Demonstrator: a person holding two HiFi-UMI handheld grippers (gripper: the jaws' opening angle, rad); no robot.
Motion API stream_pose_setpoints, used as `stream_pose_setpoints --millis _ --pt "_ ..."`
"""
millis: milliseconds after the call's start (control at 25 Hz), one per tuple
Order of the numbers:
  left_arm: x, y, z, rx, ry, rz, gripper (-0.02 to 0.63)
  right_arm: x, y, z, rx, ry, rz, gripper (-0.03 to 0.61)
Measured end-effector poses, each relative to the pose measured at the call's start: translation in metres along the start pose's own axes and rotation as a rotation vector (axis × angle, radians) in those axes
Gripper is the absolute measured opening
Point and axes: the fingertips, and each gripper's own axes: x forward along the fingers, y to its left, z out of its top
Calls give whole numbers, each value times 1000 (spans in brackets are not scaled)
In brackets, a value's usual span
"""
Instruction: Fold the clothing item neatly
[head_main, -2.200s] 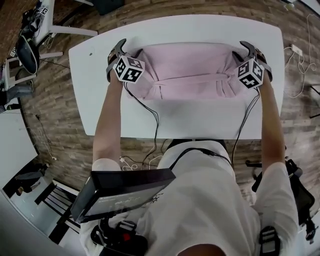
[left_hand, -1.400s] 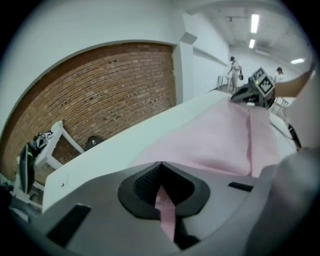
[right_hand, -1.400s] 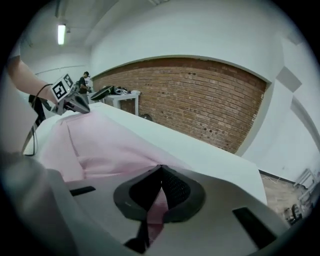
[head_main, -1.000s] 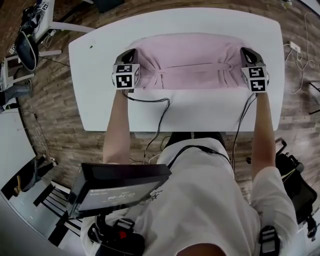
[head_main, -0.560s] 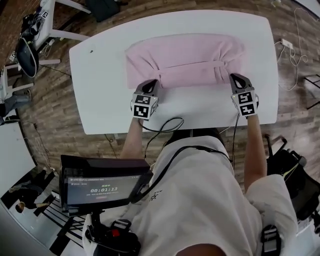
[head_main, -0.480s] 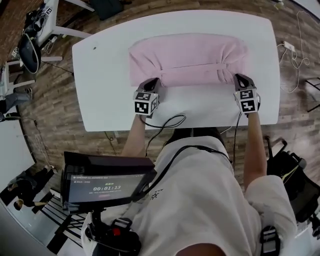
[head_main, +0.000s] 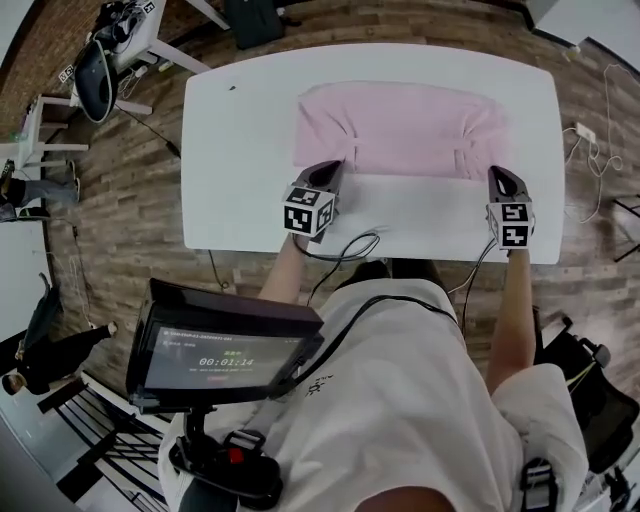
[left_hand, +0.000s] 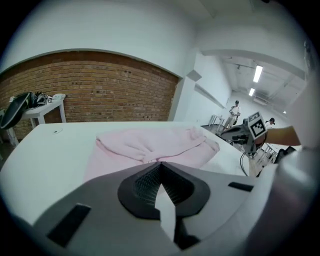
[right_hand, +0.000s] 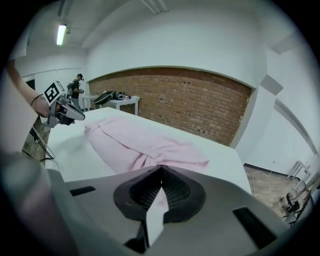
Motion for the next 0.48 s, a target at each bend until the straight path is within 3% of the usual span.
stream_pose_setpoints --millis 320,480 --pt "-66 -37 50 122 -197 -27 2 -64 39 44 15 -151 -31 3" --pt "-96 -53 63 150 -256 -41 2 -93 54 64 80 -235 -24 3"
